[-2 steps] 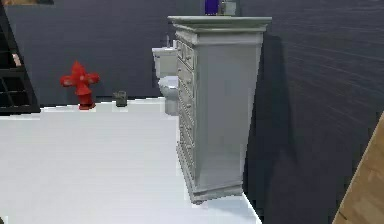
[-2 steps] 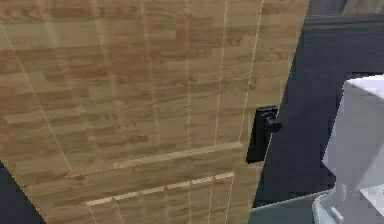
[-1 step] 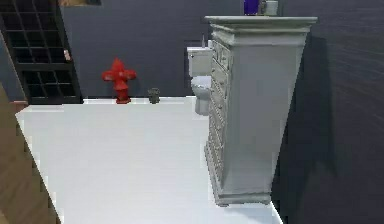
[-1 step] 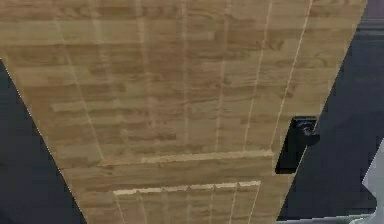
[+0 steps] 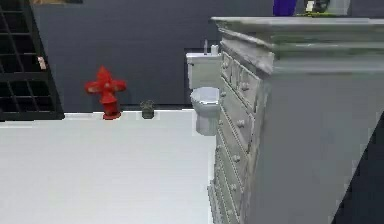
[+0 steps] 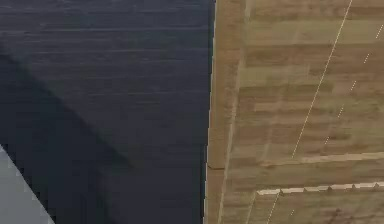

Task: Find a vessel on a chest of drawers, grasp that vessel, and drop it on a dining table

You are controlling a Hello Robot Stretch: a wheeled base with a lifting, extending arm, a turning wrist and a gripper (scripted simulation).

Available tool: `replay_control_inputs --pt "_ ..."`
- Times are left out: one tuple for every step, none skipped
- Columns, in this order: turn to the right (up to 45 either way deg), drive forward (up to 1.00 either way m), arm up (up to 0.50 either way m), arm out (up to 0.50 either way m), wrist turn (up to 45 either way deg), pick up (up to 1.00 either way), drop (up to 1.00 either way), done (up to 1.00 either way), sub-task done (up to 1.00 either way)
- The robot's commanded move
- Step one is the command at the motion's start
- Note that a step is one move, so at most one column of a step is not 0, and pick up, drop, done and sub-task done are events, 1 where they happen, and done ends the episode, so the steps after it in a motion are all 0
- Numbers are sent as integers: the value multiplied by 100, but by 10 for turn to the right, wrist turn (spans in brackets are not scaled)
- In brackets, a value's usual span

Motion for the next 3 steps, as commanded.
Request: replay_control_inputs --pt "-420 0 0 0 0 0 0 0 0" --pt "0 95 0 0 0 0 0 0 0" --pt "0 100 0 0 0 0 0 0 0"
